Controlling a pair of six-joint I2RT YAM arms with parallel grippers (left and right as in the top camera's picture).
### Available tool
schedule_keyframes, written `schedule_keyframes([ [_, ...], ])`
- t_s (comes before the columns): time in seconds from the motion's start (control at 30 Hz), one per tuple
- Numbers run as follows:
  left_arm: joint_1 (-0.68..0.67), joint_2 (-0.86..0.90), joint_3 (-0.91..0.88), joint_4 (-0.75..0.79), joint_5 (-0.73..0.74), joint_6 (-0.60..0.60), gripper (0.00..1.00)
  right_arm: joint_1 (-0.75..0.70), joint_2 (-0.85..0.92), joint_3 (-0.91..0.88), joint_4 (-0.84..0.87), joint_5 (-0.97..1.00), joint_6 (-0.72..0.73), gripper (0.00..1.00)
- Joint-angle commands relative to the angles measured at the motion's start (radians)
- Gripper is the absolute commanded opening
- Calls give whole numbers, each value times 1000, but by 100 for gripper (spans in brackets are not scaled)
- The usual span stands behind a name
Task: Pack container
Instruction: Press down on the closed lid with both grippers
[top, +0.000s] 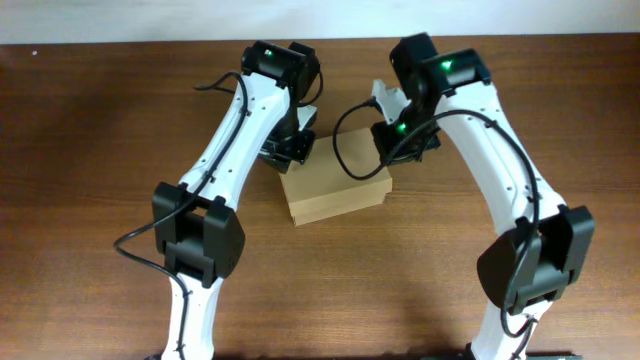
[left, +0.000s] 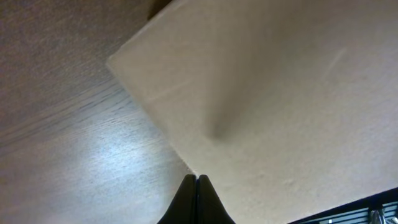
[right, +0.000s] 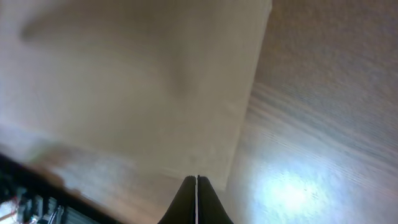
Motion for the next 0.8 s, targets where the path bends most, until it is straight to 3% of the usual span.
schedule_keyframes([
  [0.0, 4, -37, -32, -1, -16, -9, 2, 11, -20, -77, 48, -21, 11, 4],
  [0.4, 5, -37, -192, 104, -17, 17, 2, 11, -13, -326, 249, -21, 53, 4],
  [0.63, 9, -55, -209, 159, -34, 16, 2, 4, -56, -314, 341, -11, 28, 4],
  [0.77, 35, -101, -169, 189, -66, 3, 2, -39, -111, -222, 351, -11, 35, 4],
])
